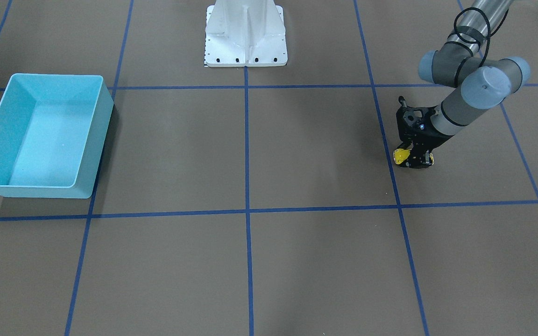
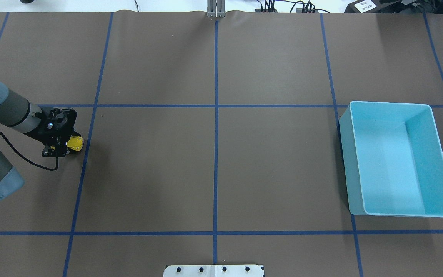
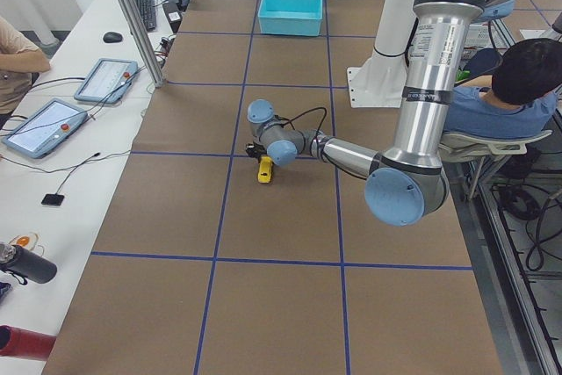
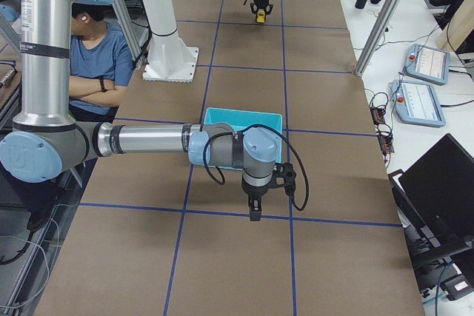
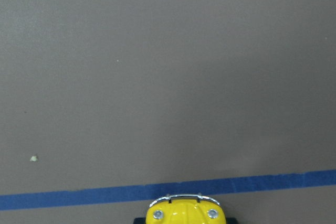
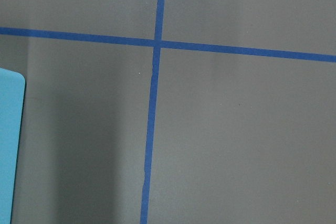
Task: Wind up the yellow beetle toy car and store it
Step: 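Keep dragging the car back toward the robot, then open the left gripper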
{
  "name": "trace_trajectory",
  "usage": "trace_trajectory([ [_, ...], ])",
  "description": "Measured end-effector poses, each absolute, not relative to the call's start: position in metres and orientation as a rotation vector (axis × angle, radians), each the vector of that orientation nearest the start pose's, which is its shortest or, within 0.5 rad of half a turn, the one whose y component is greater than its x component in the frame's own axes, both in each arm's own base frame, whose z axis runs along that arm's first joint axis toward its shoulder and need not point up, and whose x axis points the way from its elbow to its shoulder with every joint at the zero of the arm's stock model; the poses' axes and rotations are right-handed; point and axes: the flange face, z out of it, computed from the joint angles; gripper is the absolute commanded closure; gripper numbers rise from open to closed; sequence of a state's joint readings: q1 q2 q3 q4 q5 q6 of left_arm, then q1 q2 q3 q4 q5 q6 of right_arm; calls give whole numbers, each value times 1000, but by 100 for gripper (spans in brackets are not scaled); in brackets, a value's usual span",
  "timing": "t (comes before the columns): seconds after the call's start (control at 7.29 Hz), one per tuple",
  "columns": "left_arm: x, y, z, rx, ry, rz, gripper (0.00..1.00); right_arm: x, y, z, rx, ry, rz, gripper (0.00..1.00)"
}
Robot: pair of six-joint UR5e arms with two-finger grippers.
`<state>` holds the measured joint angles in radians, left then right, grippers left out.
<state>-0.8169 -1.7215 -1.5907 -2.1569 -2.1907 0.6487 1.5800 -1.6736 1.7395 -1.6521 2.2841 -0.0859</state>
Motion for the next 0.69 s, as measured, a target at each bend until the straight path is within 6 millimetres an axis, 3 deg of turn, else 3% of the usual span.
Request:
trace_trajectory([
  [0.41, 333, -466, 521, 784, 710, 1531, 100, 72, -446, 636, 19, -713, -68, 0],
  [0.55, 331, -464, 525, 781, 714, 1533, 1, 72, -446, 636, 19, -713, -68, 0],
  [0.69, 330, -464, 528, 773, 715, 1533, 0, 72, -446, 636, 19, -713, -68, 0],
])
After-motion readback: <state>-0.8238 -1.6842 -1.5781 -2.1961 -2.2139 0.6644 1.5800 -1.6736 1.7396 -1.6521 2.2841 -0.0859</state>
